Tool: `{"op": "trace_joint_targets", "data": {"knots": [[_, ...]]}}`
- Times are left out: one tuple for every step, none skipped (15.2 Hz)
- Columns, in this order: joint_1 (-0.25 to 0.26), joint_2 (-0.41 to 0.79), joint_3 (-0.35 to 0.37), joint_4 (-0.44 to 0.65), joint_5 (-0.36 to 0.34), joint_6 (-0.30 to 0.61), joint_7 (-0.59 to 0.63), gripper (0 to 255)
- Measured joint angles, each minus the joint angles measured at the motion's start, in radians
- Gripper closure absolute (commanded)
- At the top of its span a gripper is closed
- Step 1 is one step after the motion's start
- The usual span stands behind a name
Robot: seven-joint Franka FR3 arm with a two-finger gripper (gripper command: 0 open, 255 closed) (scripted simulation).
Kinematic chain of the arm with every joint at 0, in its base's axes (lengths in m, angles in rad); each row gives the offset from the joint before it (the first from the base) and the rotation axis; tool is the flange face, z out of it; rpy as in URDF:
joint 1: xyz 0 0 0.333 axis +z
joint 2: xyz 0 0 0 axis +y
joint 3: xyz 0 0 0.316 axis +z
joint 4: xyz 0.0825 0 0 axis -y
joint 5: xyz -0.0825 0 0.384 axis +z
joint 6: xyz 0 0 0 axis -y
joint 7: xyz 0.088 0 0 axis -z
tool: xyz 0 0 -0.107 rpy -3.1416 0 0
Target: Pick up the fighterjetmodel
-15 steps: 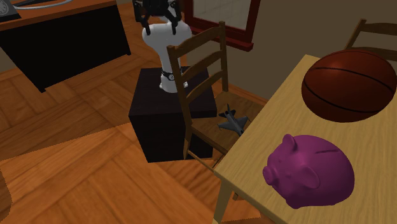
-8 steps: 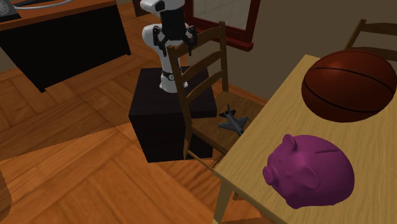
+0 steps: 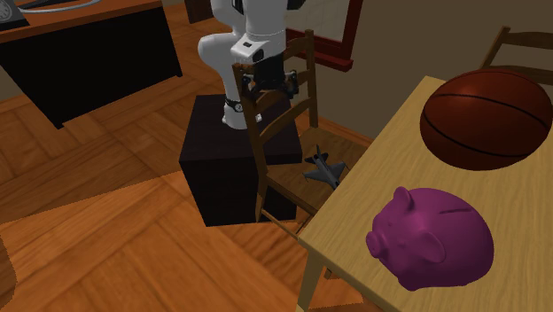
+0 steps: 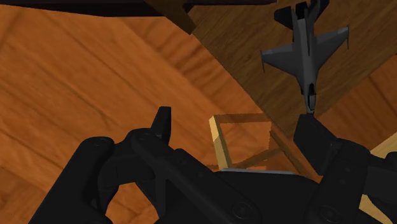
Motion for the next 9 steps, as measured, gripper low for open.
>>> {"op": "trace_joint_targets", "data": {"knots": [[0.008, 0.030, 0.014, -0.002, 0.007, 0.030, 0.009, 0], [0.015, 0.064, 0.027, -0.001, 0.013, 0.061, 0.016, 0], [0.024, 0.094, 0.042, -0.007, 0.021, 0.095, 0.025, 0], [0.029, 0.125, 0.052, -0.008, 0.025, 0.125, 0.030, 0], [0.035, 0.148, 0.062, -0.010, 0.029, 0.148, 0.035, 0], [0.039, 0.190, 0.073, -0.001, 0.029, 0.180, 0.039, 0], [0.042, 0.221, 0.080, 0.003, 0.030, 0.204, 0.041, 0], [0.049, 0.251, 0.092, 0.001, 0.033, 0.234, 0.050, 0], [0.056, 0.279, 0.103, 0.006, 0.034, 0.255, 0.058, 0]]}}
